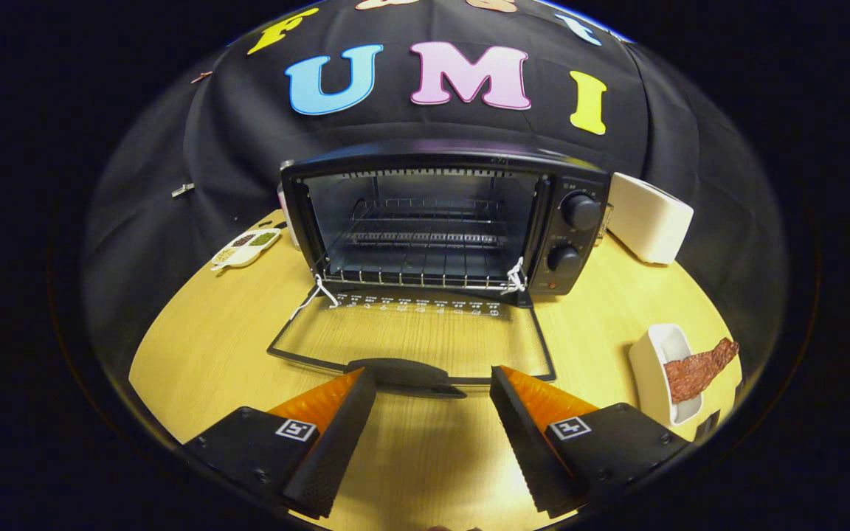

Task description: Open the toaster oven, put the food inside, and close the toaster oven door.

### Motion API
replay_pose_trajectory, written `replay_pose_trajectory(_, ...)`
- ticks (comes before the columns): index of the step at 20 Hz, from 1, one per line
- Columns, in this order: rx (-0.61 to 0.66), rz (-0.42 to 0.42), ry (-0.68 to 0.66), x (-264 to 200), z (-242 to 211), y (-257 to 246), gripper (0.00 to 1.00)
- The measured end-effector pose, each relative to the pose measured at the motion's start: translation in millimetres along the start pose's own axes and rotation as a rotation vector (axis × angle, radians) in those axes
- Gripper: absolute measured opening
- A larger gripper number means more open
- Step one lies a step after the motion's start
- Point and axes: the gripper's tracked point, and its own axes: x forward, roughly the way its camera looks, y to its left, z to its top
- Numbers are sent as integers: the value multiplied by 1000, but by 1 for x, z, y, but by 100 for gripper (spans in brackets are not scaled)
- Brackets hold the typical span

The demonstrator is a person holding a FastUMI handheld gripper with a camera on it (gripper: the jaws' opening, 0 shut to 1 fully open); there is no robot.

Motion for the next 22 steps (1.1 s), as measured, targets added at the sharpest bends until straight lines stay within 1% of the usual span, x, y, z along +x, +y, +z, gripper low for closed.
replay_pose_trajectory(4,1,-9,-44,-32,27,-28,98)
replay_pose_trajectory(9,8,-47,-88,-69,58,-76,98)
replay_pose_trajectory(11,18,-68,-116,-80,74,-97,98)
replay_pose_trajectory(14,37,-79,-144,-90,95,-127,98)
replay_pose_trajectory(18,52,-31,-120,-94,104,-162,98)
replay_pose_trajectory(22,31,-6,-99,-93,111,-211,98)
